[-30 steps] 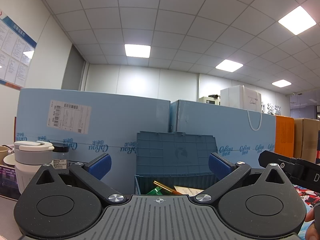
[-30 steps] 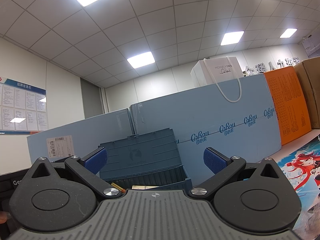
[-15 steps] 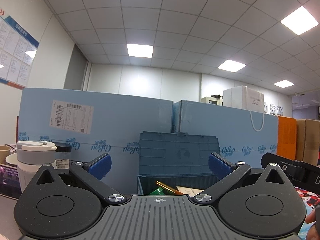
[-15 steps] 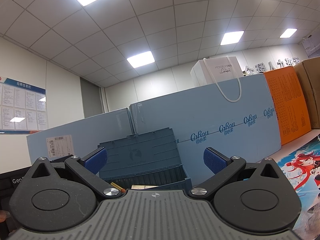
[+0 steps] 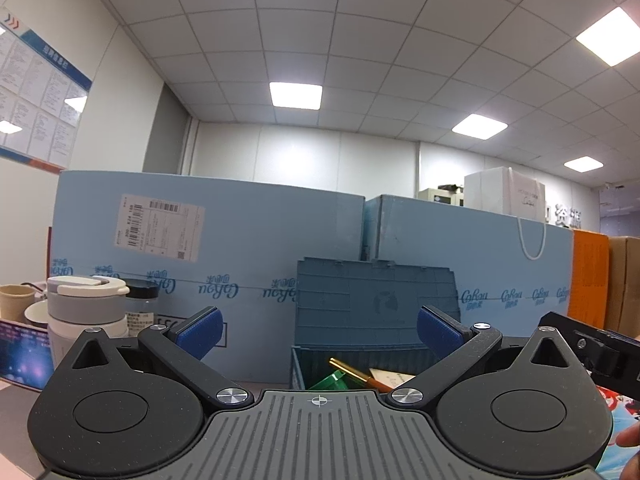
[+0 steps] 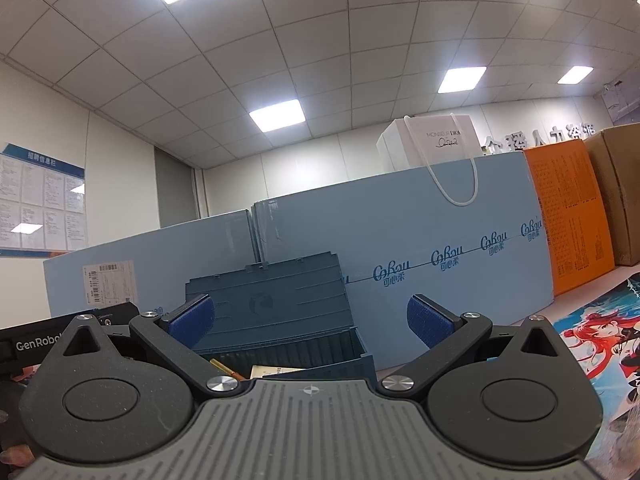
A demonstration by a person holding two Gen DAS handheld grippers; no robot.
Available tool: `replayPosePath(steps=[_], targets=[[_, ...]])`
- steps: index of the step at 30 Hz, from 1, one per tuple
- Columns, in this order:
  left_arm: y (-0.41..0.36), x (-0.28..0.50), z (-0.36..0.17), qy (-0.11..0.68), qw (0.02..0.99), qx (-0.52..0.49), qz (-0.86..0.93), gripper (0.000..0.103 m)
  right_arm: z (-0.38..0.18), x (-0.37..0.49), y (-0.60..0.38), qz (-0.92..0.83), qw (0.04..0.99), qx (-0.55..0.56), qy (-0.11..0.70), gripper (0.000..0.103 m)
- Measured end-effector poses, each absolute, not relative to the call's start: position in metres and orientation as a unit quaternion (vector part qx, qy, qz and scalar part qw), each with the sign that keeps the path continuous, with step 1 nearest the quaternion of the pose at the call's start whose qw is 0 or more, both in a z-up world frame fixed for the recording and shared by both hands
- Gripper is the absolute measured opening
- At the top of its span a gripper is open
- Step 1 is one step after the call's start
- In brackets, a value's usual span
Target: Organize rigid objects
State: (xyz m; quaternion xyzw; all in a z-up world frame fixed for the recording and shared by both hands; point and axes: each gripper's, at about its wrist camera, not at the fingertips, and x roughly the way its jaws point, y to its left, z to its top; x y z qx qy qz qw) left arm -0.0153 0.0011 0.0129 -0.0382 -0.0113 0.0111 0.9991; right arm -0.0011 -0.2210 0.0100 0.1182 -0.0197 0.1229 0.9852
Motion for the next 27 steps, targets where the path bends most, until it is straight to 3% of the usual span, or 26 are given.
replayPosePath(steps=[27], targets=[[-0.0041, -0.012, 0.0099, -0.001, 0.999, -0.024, 0.029, 0.103, 0.0091, 0.0013, -0.2173, 0.107, 0.989, 0.099, -0.011, 0.103]])
